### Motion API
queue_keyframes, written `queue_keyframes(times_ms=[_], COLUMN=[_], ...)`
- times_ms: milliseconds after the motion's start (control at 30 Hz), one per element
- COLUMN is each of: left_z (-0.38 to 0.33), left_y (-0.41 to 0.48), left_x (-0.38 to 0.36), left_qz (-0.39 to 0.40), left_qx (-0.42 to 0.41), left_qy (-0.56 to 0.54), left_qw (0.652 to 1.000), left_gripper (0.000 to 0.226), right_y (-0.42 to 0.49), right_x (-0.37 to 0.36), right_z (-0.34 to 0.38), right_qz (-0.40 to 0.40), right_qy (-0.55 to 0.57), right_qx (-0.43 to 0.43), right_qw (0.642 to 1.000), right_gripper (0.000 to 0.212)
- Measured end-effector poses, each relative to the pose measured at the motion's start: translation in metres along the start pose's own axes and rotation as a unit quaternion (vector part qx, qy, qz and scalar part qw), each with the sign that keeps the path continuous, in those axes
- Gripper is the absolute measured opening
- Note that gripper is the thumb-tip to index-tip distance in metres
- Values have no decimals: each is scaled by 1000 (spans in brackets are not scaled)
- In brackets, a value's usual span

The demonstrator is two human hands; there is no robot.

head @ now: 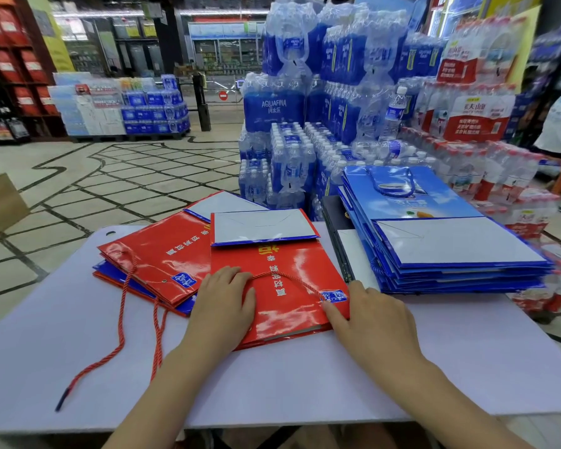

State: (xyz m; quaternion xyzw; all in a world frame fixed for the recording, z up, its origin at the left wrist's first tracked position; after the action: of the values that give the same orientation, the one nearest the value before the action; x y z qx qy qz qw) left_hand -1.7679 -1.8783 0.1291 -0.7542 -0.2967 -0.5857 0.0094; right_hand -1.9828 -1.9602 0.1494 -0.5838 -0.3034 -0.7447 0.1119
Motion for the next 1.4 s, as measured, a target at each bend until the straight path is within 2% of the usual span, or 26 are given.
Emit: queue_keyframes(times_ms=[100,200,300,333,367,433,467,500,600,667,800,933,1000,1100,1200,1233,1300,1400], left_z=[-2,1,4,5,6,6,7,8,12,13,9,10,12,6,-23,-36,-64,-110], left_y=[-2,-4,-4,-5,-5,-5,-5,-5,-4,-4,-4,-2,2,12,28,35,52,77], left_x=[4,4,4,5,6,7,7,7,7,6,7,10,16,38,64,71,79,78], left_qz=[1,-3,-8,-13,-19,-16,-16,-19,-19,-23,-40,-70,-101,-130,-78,-64,-48,-28], left_qx=[15,29,38,40,38,41,43,42,51,54,47,53,75,154,206,202,182,148], left_qy=[1,-3,-21,-28,-36,-54,-66,-80,-105,-116,-140,-205,-232,-321,-500,-528,-558,-579], left_qw=[1000,1000,999,999,998,998,997,996,993,992,988,975,965,925,837,823,808,801], left_gripper=[46,48,47,46,46,45,46,46,38,36,49,25,24,33,28,27,22,10], right_y=[9,14,14,14,14,17,20,23,30,35,40,42,45,53,66,70,81,94], right_x=[1,3,3,1,0,0,2,5,12,13,18,27,36,57,87,98,119,145], right_z=[1,0,3,3,4,4,4,6,14,16,14,17,17,10,-8,-16,-36,-75], right_qz=[61,129,103,85,68,38,37,50,139,165,144,109,85,43,9,-3,-29,-55], right_qy=[84,169,289,350,426,566,607,627,615,607,626,650,659,678,692,688,683,700], right_qx=[-73,-142,-188,-206,-232,-278,-288,-289,-249,-232,-208,-164,-142,-121,-108,-105,-107,-123], right_qw=[992,967,933,910,872,775,739,722,735,742,737,734,734,724,714,718,722,702], right_gripper=[45,49,46,45,44,47,48,46,26,20,19,24,26,25,24,23,19,16])
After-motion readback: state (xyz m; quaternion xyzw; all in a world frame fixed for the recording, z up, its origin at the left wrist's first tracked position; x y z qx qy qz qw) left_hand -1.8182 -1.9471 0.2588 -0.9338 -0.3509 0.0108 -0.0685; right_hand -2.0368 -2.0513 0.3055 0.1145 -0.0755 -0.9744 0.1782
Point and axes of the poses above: each hand's wrist, its own y-axis towards the middle knuckle, its own x-axis out of the back of the hand, z = x × y, the point moved 3 cm from there along y, towards the middle knuckle, and after that the axes turned 3 degrees about x, right-handed, at the moved point
